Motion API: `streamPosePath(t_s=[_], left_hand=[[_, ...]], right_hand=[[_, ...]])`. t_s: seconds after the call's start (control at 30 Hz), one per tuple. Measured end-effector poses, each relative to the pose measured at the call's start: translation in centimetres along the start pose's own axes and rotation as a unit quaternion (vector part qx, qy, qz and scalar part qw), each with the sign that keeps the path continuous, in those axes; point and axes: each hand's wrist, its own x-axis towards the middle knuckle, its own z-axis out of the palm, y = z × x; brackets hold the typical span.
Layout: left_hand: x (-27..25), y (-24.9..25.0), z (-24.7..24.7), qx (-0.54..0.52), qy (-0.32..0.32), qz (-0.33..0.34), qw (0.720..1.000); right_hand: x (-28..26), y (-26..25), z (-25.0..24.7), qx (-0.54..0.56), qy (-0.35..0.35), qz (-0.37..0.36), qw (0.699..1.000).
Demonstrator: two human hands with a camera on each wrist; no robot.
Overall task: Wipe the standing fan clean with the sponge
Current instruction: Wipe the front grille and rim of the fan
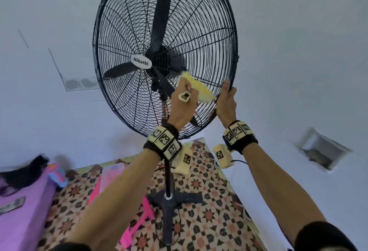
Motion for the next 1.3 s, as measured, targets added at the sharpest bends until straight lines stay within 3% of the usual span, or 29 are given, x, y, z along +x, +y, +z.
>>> streamPosePath(t_s=[0.23, 0.43, 0.57, 0.67, 0.87, 1.1, 1.3], left_hand=[[-5.3, -4.7, -2.4, 0.018, -0.004, -0.087, 0.996], [-0.1, 1.0, 0.4, -0.076, 0.004, -0.024, 0.997], [-4.8, -3.6, -0.8, -0.046, -0.009, -0.074, 0.996], [-7.4, -5.8, -2.6, 0.001, 0.017, -0.104, 0.994], [-3.5, 1.0, 2.3, -0.019, 0.023, 0.039, 0.999], [-11.3, -3.1, 0.8, 0.053, 0.064, -0.051, 0.995], [-4.8, 4.6, 4.6, 0.087, 0.055, 0.073, 0.992]], right_hand=[[-0.4, 0.4, -0.5, 0.013, -0.012, 0.004, 1.000], [-0.8, 0.4, -0.4, -0.013, -0.021, -0.008, 1.000], [-1.2, 0.3, -1.4, 0.002, -0.051, 0.002, 0.999], [-1.2, 0.3, -1.5, 0.015, -0.055, 0.024, 0.998], [-1.2, 0.0, -2.6, 0.086, -0.128, 0.025, 0.988], [-0.8, 0.1, -3.8, 0.122, -0.185, 0.059, 0.973], [-0.2, 0.1, -3.5, 0.134, -0.215, 0.057, 0.966]])
